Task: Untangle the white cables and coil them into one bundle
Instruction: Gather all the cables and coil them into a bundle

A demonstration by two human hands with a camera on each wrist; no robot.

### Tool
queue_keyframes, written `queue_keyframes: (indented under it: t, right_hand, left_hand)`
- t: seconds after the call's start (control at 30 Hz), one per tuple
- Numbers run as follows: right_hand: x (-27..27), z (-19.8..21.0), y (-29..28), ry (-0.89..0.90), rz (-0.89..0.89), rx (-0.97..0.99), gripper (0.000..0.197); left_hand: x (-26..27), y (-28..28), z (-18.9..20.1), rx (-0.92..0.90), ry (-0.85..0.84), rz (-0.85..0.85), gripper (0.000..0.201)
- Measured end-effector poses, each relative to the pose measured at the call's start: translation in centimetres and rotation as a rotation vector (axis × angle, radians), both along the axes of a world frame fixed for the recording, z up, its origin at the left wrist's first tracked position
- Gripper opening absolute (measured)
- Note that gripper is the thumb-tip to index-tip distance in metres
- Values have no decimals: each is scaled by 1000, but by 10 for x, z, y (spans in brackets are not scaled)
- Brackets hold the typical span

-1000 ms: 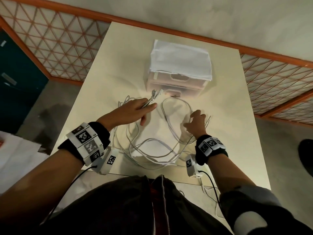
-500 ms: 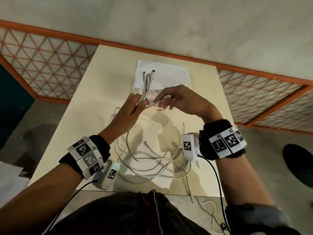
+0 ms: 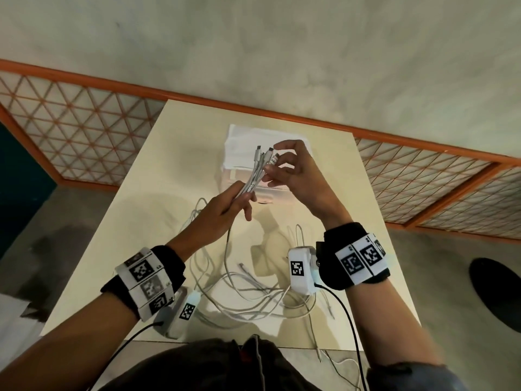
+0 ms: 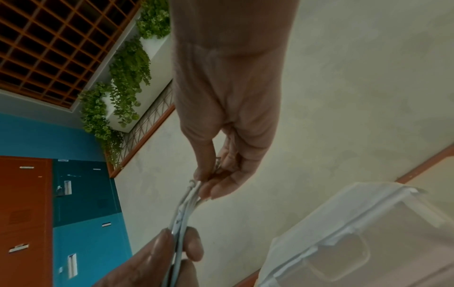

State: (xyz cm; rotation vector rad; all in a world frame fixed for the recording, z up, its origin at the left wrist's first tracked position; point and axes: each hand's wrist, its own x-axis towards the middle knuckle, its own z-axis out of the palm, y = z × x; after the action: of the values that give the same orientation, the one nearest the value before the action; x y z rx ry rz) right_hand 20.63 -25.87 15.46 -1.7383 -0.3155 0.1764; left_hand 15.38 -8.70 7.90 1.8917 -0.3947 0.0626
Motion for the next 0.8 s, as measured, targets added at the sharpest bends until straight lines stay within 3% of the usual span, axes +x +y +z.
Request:
queue_keyframes:
  t: [0.1, 0.2, 0.27, 0.37, 0.47, 0.57, 0.7, 0.8]
  right_hand:
    - [-2, 1, 2, 50, 17, 33, 51]
    - [1, 2, 4, 5, 73, -29, 38]
    - [0, 2, 6, -11, 21, 7, 39]
    - [-4, -6, 12, 46, -44, -4, 74]
    - [-11, -23, 23, 199, 241, -156, 103]
    - [-26, -37, 44, 156, 477, -382, 88]
    - [-33, -56, 69, 57, 328, -289, 31]
    - [-23, -79, 64, -2, 232, -451, 30]
  left_hand:
    - [-1, 1, 2, -2, 35, -23, 22]
    - [-1, 2, 5, 24, 90, -106, 22]
    - [1, 4, 10, 7, 158, -128, 21]
    - [3, 6, 28, -159, 189, -71, 18]
    - [4, 11, 51, -340, 125, -29, 19]
    - [6, 14, 67, -506, 137, -98, 20]
    - [2, 12, 79, -668, 217, -168, 24]
    - [3, 22, 85, -762, 232, -199, 27]
